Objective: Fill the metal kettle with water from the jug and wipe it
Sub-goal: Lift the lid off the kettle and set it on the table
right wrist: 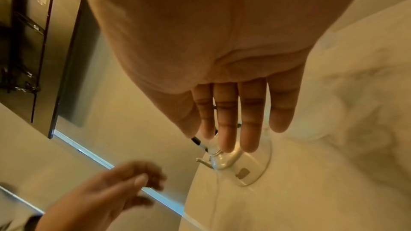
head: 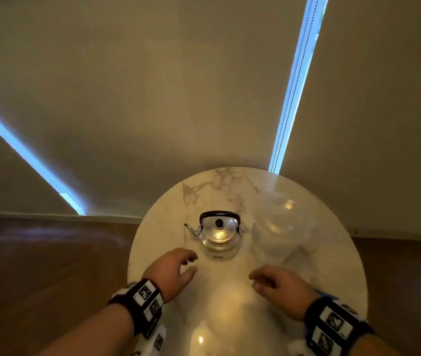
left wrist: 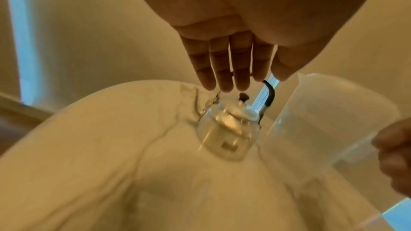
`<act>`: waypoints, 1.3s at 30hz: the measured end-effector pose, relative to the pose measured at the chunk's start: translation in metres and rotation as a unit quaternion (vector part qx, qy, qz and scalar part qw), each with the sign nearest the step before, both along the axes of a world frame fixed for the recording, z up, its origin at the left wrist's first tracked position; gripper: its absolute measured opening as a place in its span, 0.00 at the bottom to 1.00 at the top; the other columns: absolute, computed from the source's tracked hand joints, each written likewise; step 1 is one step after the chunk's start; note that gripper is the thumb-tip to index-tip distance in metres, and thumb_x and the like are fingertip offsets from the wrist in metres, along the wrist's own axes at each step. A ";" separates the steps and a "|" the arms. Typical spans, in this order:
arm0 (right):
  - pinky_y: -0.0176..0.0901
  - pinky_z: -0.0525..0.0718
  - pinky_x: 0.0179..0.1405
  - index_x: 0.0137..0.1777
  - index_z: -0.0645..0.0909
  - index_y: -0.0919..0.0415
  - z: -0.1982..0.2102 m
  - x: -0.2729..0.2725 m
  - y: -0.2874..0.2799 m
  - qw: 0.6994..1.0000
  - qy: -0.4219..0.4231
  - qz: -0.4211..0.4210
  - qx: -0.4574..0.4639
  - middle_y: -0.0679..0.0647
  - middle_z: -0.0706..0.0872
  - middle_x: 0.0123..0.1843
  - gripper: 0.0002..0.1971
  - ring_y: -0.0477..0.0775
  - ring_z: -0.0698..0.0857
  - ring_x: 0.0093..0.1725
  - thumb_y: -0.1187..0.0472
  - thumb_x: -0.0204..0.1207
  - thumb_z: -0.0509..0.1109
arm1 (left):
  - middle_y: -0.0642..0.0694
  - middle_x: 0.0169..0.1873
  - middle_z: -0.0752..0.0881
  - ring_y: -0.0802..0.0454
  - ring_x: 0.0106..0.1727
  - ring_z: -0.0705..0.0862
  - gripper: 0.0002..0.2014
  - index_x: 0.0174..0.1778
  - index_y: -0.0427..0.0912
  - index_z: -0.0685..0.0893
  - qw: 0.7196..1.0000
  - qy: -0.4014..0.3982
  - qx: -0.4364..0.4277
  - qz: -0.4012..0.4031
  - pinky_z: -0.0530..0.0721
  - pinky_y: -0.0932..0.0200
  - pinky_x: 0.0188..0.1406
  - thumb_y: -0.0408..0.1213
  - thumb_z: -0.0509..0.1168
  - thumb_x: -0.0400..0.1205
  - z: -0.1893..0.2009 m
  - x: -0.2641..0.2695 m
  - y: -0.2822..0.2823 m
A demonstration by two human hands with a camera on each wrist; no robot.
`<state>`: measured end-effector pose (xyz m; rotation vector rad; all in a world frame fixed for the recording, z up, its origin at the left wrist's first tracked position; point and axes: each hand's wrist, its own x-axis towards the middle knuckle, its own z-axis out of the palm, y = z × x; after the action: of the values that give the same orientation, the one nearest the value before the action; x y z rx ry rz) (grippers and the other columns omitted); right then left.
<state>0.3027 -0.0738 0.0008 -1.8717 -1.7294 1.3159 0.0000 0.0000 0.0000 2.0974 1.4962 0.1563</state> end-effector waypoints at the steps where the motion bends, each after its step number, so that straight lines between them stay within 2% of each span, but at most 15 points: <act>1: 0.34 0.83 0.60 0.59 0.86 0.38 -0.001 -0.010 0.009 1.000 0.002 0.012 0.009 0.39 0.90 0.54 0.10 0.34 0.86 0.54 0.49 0.80 0.71 | 0.61 0.61 0.85 0.62 0.59 0.83 0.17 0.68 0.59 0.82 0.999 -0.015 0.031 -0.005 0.85 0.56 0.63 0.53 0.67 0.83 0.002 0.006 0.022; 3: 0.26 0.79 0.51 0.63 0.85 0.39 0.009 -0.031 0.029 0.999 -0.033 0.031 0.011 0.37 0.89 0.55 0.12 0.32 0.84 0.54 0.49 0.82 0.69 | 0.57 0.66 0.85 0.56 0.63 0.83 0.18 0.70 0.56 0.82 0.999 -0.022 0.049 -0.002 0.83 0.55 0.64 0.51 0.68 0.83 0.008 0.018 0.060; 5: 0.24 0.74 0.47 0.66 0.84 0.39 0.016 -0.050 0.046 0.997 -0.060 0.047 0.023 0.37 0.87 0.56 0.13 0.32 0.82 0.53 0.49 0.83 0.68 | 0.56 0.68 0.84 0.52 0.65 0.83 0.19 0.70 0.56 0.82 0.998 -0.020 0.051 0.009 0.82 0.55 0.63 0.50 0.67 0.83 0.015 0.030 0.096; 9: 0.35 0.82 0.54 0.65 0.85 0.43 0.017 -0.070 0.078 0.995 -0.085 0.013 0.048 0.39 0.87 0.57 0.13 0.36 0.84 0.54 0.50 0.82 0.68 | 0.52 0.74 0.81 0.48 0.70 0.82 0.24 0.77 0.55 0.77 1.000 0.007 0.010 -0.027 0.81 0.51 0.67 0.49 0.66 0.83 0.000 0.044 0.137; 12: 0.42 0.84 0.58 0.66 0.84 0.43 0.015 -0.075 0.093 0.993 -0.095 -0.030 0.061 0.39 0.87 0.59 0.14 0.37 0.84 0.54 0.49 0.81 0.68 | 0.49 0.63 0.87 0.46 0.60 0.86 0.17 0.70 0.54 0.81 0.998 0.008 -0.030 -0.058 0.83 0.51 0.58 0.46 0.64 0.84 -0.012 0.052 0.149; 15: 0.46 0.85 0.61 0.67 0.83 0.42 0.010 -0.076 0.098 0.991 -0.092 -0.068 0.071 0.40 0.85 0.60 0.15 0.39 0.84 0.55 0.50 0.81 0.69 | 0.49 0.53 0.88 0.46 0.54 0.87 0.10 0.60 0.54 0.85 0.998 -0.013 -0.043 -0.047 0.83 0.51 0.52 0.43 0.66 0.83 -0.020 0.053 0.150; 18: 0.46 0.85 0.61 0.70 0.80 0.40 0.005 -0.076 0.094 0.987 -0.084 -0.108 0.087 0.38 0.83 0.63 0.18 0.38 0.84 0.56 0.51 0.80 0.71 | 0.50 0.49 0.87 0.47 0.51 0.85 0.08 0.56 0.55 0.85 0.997 -0.032 -0.051 -0.052 0.82 0.52 0.50 0.42 0.66 0.82 -0.025 0.049 0.137; 21: 0.43 0.86 0.56 0.73 0.74 0.37 -0.001 -0.075 0.084 0.982 -0.056 -0.142 0.108 0.38 0.84 0.58 0.23 0.38 0.85 0.53 0.54 0.80 0.71 | 0.54 0.45 0.84 0.50 0.50 0.84 0.08 0.55 0.57 0.87 0.996 -0.061 -0.050 -0.051 0.78 0.55 0.48 0.43 0.66 0.83 -0.025 0.039 0.106; 23: 0.37 0.84 0.52 0.74 0.73 0.38 -0.007 -0.073 0.076 0.981 -0.044 -0.153 0.108 0.40 0.85 0.54 0.23 0.38 0.85 0.51 0.54 0.81 0.71 | 0.54 0.47 0.87 0.51 0.51 0.84 0.08 0.57 0.57 0.88 0.995 -0.076 -0.056 -0.041 0.81 0.54 0.51 0.43 0.67 0.84 -0.026 0.029 0.079; 25: 0.40 0.84 0.54 0.74 0.75 0.40 -0.017 -0.072 0.066 0.981 -0.041 -0.156 0.106 0.41 0.86 0.53 0.21 0.38 0.85 0.52 0.51 0.82 0.71 | 0.53 0.51 0.89 0.52 0.53 0.85 0.09 0.58 0.57 0.88 0.993 -0.096 -0.070 -0.030 0.83 0.51 0.57 0.44 0.68 0.83 -0.029 0.019 0.054; 27: 0.47 0.86 0.58 0.72 0.78 0.40 -0.028 -0.072 0.054 0.983 -0.046 -0.141 0.107 0.41 0.86 0.53 0.19 0.39 0.85 0.53 0.50 0.81 0.71 | 0.52 0.54 0.89 0.52 0.55 0.86 0.11 0.59 0.58 0.88 0.990 -0.113 -0.079 -0.014 0.84 0.49 0.60 0.45 0.69 0.82 -0.034 0.011 0.029; 29: 0.48 0.86 0.57 0.70 0.78 0.39 -0.034 -0.074 0.044 0.987 -0.039 -0.117 0.107 0.41 0.86 0.52 0.18 0.40 0.85 0.52 0.49 0.82 0.70 | 0.52 0.56 0.88 0.52 0.55 0.87 0.13 0.61 0.58 0.88 0.986 -0.134 -0.095 0.015 0.85 0.49 0.61 0.46 0.71 0.81 -0.039 0.007 0.008; 34: 0.32 0.78 0.50 0.73 0.78 0.43 -0.036 -0.081 0.053 0.989 -0.032 -0.082 0.120 0.41 0.84 0.54 0.18 0.38 0.82 0.51 0.50 0.84 0.68 | 0.58 0.55 0.89 0.57 0.49 0.90 0.13 0.61 0.68 0.85 0.975 -0.169 -0.111 0.089 0.89 0.48 0.57 0.50 0.70 0.80 -0.041 0.012 -0.020; 39: 0.45 0.81 0.60 0.82 0.70 0.48 -0.041 -0.094 0.083 0.991 -0.065 0.010 0.114 0.48 0.79 0.59 0.24 0.50 0.81 0.57 0.55 0.86 0.63 | 0.50 0.55 0.85 0.50 0.55 0.86 0.17 0.70 0.55 0.85 0.984 -0.076 -0.037 0.156 0.81 0.58 0.56 0.49 0.68 0.85 -0.045 0.015 -0.012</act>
<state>0.2089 0.0092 -0.0399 -1.8474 -1.8775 0.9731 0.0153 -0.0117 -0.0453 1.7401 1.7008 0.3631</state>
